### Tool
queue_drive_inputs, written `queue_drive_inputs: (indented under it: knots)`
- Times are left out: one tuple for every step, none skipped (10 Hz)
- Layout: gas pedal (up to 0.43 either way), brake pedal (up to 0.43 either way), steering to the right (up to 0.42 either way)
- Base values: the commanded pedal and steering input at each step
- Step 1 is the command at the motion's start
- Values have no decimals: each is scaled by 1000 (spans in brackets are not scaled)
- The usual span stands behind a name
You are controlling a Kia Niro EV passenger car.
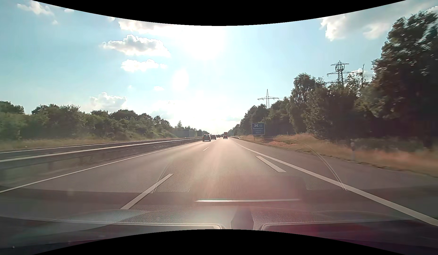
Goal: Follow the waypoints while adhering to traffic rules and regulations
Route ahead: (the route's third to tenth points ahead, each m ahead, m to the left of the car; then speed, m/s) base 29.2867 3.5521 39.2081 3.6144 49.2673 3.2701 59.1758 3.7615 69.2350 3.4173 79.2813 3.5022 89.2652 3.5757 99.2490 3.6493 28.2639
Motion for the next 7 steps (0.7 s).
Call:
queue_drive_inputs:
  knots:
    - [0,0,-2]
    - [0,0,-3]
    - [0,0,-2]
    - [0,0,-3]
    - [0,0,-3]
    - [0,0,-2]
    - [0,0,-3]
